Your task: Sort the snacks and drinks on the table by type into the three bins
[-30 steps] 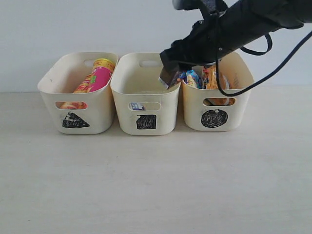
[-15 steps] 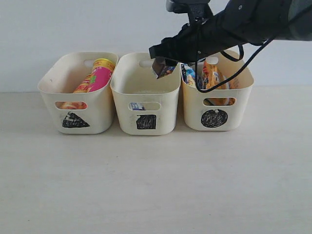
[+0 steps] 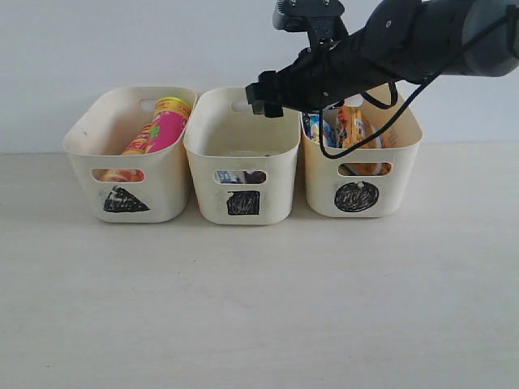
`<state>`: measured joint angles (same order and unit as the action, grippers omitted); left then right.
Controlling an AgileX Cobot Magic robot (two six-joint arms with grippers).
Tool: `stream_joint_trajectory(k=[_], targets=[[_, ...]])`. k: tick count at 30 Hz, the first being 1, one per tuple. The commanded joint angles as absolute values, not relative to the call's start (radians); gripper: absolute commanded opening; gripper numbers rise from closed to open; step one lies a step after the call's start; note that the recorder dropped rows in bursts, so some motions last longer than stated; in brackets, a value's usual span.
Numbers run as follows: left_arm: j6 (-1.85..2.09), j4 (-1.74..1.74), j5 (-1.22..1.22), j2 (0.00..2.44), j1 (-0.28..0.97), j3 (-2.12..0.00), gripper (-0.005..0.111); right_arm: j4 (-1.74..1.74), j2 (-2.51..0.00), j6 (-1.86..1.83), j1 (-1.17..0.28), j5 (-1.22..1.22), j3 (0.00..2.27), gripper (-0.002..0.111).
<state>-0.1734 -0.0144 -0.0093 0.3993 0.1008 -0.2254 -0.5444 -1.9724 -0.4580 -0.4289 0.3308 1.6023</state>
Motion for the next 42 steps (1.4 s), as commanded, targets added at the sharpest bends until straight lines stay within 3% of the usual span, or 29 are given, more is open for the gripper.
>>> stream_joint_trajectory(k=[1,7,11,14,15,22,33,42], targets=[[-0.169,-0.018,-0.023,0.395,0.106,-0.221,0.004,-0.548,-1.954,-0.45,-0.431,0.348,1.608,0.069],[-0.169,-0.018,-0.023,0.395,0.106,-0.221,0.004,-0.529,-1.916,-0.45,-0.429,0.386,1.608,0.064],[-0.169,-0.018,-0.023,0.395,0.106,-0.221,0.004,-0.512,-1.904,-0.45,-0.429,0.426,1.608,0.034],[-0.169,-0.018,-0.023,0.395,0.106,-0.221,0.004,-0.505,-1.901,-0.45,-0.427,0.478,1.608,0.004],[-0.169,-0.018,-0.023,0.395,0.106,-0.221,0.004,-0.499,-1.901,-0.448,-0.427,0.498,1.608,0.0],[-0.169,-0.018,-0.023,0.395,0.106,-0.221,0.004,-0.486,-1.881,-0.392,-0.354,0.64,1.608,0.0],[-0.169,-0.018,-0.023,0.395,0.106,-0.221,0.004,-0.482,-1.739,-0.39,-0.102,0.838,1.605,0.0],[-0.169,-0.018,-0.023,0.395,0.106,-0.221,0.004,-0.481,-1.486,-0.39,0.033,0.694,1.372,0.0]])
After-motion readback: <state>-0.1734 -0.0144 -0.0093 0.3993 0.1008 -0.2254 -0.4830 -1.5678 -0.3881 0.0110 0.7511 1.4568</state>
